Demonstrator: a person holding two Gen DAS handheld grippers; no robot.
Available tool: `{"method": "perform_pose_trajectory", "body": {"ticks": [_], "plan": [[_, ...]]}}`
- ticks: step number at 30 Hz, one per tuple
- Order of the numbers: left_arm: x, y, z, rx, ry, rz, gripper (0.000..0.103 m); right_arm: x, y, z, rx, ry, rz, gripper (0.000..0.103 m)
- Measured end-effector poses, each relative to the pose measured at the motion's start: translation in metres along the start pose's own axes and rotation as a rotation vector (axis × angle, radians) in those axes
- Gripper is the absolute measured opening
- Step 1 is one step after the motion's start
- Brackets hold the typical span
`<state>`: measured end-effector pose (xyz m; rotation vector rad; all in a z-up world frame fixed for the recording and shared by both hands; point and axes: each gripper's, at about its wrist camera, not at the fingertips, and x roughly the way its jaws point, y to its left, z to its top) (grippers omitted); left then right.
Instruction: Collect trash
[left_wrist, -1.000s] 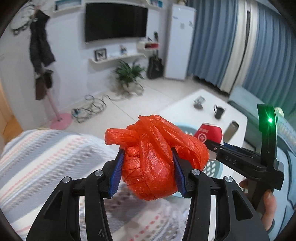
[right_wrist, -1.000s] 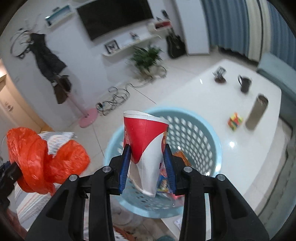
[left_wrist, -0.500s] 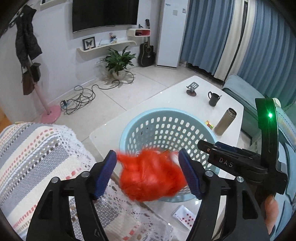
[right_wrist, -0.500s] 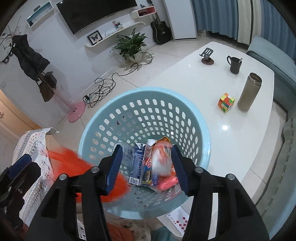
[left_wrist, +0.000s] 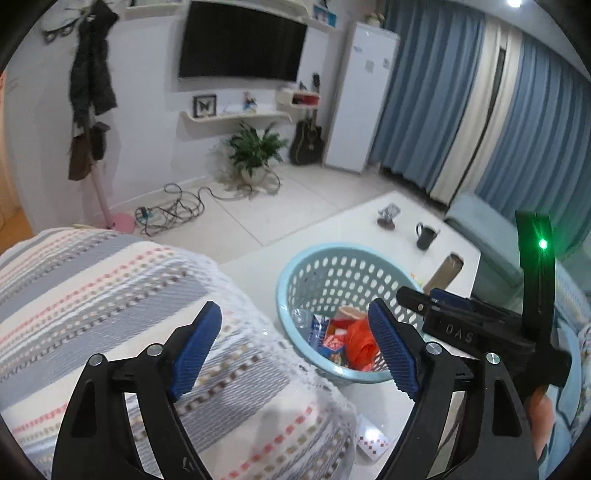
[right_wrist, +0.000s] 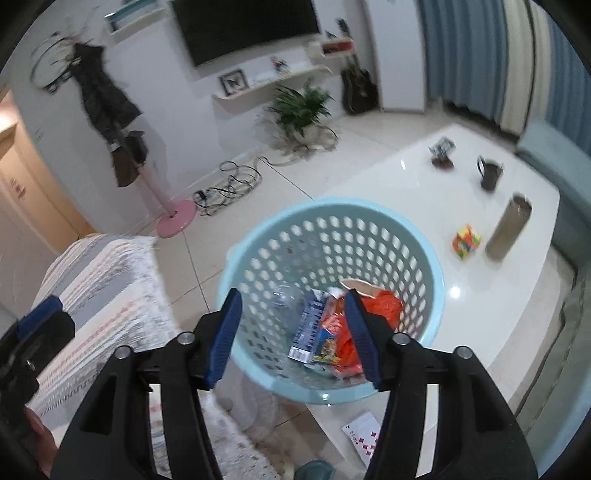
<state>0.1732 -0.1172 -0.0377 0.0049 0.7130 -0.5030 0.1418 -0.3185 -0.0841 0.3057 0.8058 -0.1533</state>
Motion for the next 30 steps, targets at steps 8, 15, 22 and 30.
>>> {"method": "perform_pose_trajectory", "body": {"ticks": [8,15,22,30], "plan": [[-0.074,0.025,-0.018,-0.035,-0.183,0.152,0.093,-0.056,0.071,-0.02,-0.179,-0.158,0.019,0.06],[-0.088,0.025,-0.048,0.033,-0.321,0.366,0.095,-0.071,0.084,-0.049,-0.164,-0.229,-0.022,0.07],[-0.065,0.037,-0.061,-0.005,-0.297,0.34,0.095,-0.089,0.078,-0.066,-0.177,-0.345,-0.093,0.07],[-0.069,0.042,-0.069,-0.006,-0.309,0.365,0.095,-0.098,0.082,-0.07,-0.176,-0.407,-0.127,0.07]]}}
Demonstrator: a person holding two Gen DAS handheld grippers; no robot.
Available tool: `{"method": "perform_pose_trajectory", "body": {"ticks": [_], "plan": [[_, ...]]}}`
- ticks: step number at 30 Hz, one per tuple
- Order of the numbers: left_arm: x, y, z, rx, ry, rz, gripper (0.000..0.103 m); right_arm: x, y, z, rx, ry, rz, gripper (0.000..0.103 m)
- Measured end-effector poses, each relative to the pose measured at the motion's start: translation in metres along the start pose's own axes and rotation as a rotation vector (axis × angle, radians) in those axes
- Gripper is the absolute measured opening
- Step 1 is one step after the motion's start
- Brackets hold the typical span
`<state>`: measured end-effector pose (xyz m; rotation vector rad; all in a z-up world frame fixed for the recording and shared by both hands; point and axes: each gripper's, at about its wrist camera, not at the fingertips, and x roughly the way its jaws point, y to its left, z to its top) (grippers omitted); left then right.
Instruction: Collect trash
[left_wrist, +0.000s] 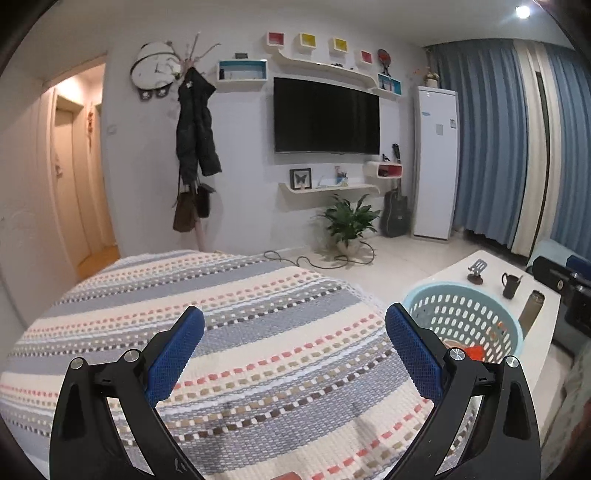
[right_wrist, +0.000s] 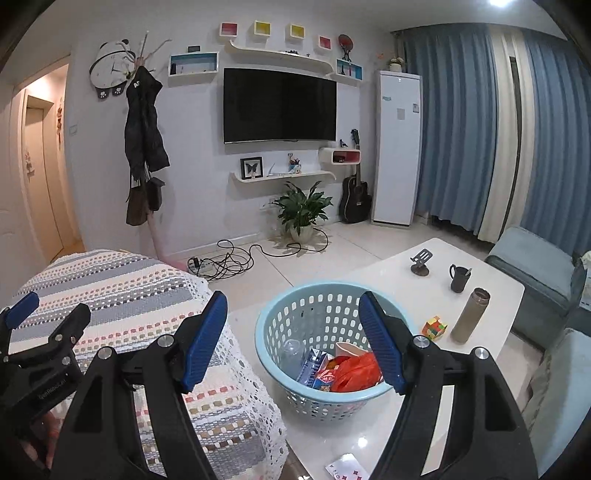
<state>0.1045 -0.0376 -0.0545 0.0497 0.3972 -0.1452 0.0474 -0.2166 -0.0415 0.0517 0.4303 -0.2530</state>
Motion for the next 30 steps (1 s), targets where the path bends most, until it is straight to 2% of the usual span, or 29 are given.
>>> {"method": "perform_pose_trajectory", "body": {"ticks": [20,30], "plan": [[0.005,-0.001,-0.008,-0.003,0.041,-0.03,0.095,0.015,0.003,-0.013,0.004,0.048,0.015,0.07],[0.006,0.002,-0.008,-0.022,0.053,-0.035,0.095,0.013,0.001,-0.014,0.004,0.042,0.014,0.072]]}}
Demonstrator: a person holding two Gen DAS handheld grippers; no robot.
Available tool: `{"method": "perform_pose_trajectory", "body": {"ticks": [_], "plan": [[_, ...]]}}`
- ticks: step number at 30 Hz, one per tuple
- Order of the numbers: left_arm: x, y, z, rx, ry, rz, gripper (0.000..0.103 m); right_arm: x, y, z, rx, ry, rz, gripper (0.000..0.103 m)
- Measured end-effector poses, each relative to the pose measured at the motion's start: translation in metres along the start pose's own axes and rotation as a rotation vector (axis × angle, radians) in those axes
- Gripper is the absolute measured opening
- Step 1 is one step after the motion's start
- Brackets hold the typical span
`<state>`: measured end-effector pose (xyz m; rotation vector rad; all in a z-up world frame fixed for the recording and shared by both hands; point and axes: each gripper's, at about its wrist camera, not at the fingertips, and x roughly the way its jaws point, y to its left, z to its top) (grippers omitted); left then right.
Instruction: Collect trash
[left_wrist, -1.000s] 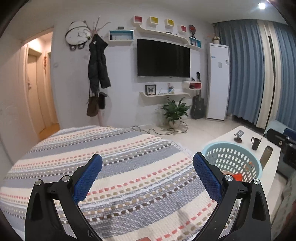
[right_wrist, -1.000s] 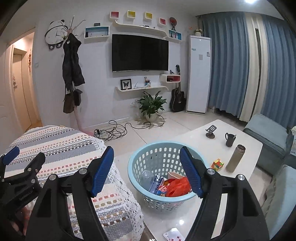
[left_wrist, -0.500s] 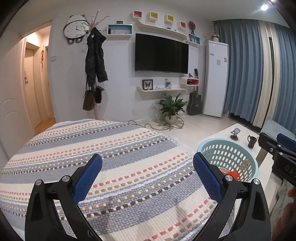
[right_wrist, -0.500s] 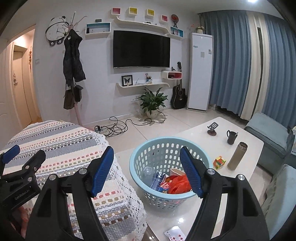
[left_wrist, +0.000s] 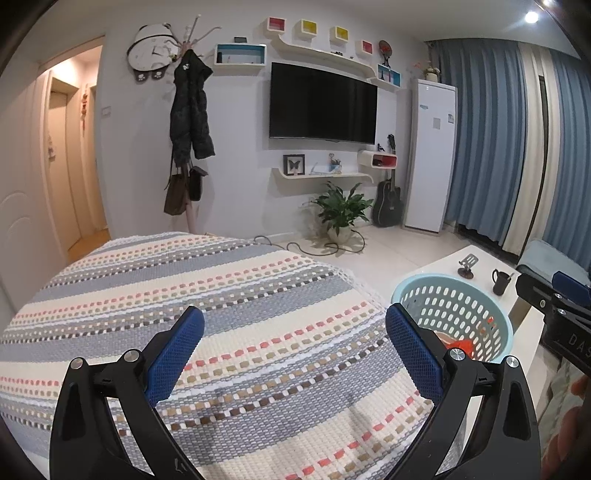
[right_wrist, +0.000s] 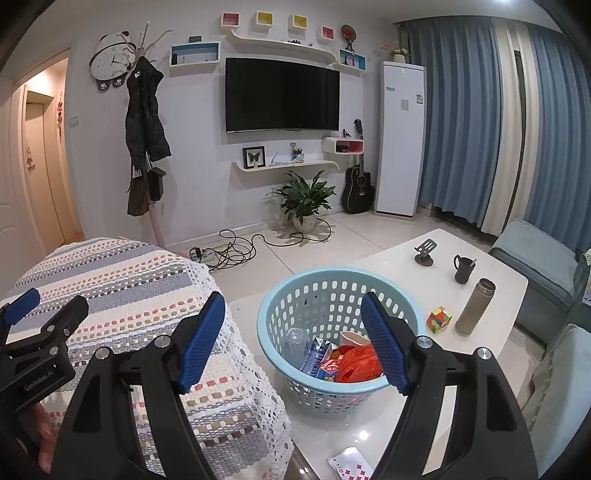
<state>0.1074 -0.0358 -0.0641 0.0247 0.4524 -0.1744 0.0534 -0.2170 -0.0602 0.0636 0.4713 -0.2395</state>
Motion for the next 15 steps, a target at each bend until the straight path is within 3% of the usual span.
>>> {"method": "perform_pose_trajectory", "body": {"ticks": [15], "plan": [[0.0007,-0.0003,-0.0015,-0.007,0.01,-0.017,0.095,0.0035,-0.0022,-0.0028,0.002,0.016,0.009,0.076]]}}
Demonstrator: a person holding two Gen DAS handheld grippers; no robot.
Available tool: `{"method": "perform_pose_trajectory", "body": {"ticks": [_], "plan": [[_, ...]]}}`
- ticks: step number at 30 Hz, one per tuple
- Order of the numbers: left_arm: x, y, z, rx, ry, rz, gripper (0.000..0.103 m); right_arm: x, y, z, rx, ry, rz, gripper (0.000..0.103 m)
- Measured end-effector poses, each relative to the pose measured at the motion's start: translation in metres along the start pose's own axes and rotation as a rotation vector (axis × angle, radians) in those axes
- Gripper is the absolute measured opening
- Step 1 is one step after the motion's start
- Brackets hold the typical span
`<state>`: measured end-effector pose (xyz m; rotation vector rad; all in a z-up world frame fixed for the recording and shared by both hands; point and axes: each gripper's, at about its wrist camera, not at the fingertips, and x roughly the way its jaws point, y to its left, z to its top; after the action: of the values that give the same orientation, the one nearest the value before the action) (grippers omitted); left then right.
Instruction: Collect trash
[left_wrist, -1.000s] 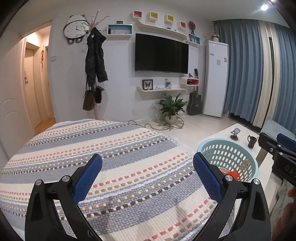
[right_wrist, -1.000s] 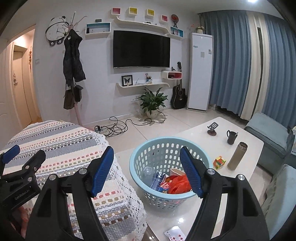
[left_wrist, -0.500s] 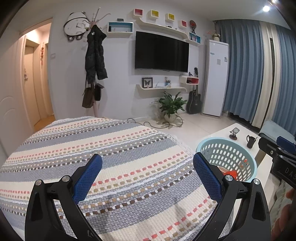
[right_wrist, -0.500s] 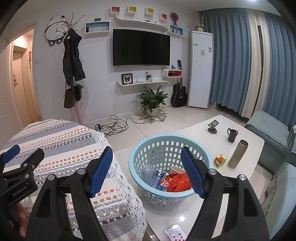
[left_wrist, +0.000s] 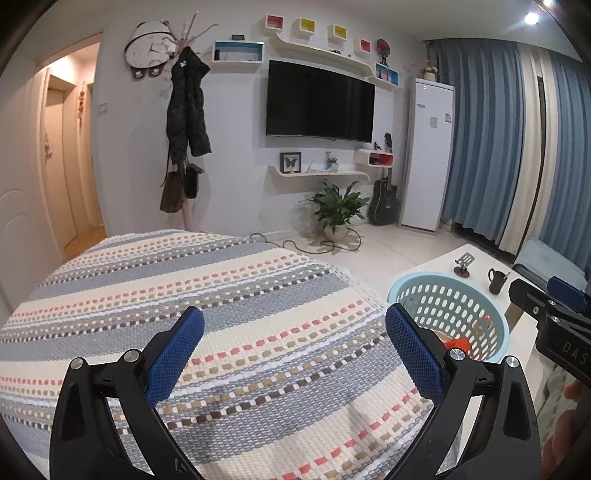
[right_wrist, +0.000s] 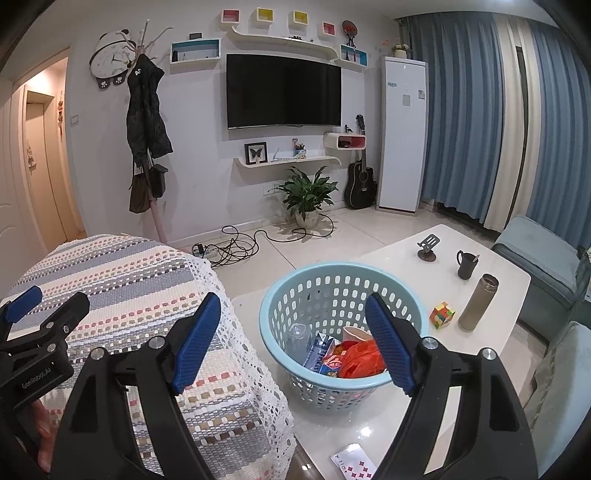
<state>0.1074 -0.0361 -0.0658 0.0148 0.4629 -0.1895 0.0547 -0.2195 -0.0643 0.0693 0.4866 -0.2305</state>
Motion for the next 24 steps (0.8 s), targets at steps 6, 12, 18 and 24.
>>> {"method": "perform_pose_trajectory", "body": {"ticks": [6,12,18,24], "plan": [[0.0006,0.0002,0.0,0.009,-0.002,0.004,0.095,0.0,0.0007,-0.0009,-0.002,-0.002,0.002,0.076],[0.001,-0.0007,-0.0008,0.004,0.004,-0.002,0.096,0.0008,0.0017,-0.0012,-0.003,0.001,0.002,0.076],[0.0019,-0.003,-0.0012,0.01,0.007,-0.004,0.095,0.0011,0.0019,-0.0021,-0.004,0.002,0.003,0.076],[0.0018,-0.0034,-0.0014,0.011,0.007,-0.003,0.095,0.002,0.002,-0.0028,-0.005,0.003,0.003,0.076]]}}
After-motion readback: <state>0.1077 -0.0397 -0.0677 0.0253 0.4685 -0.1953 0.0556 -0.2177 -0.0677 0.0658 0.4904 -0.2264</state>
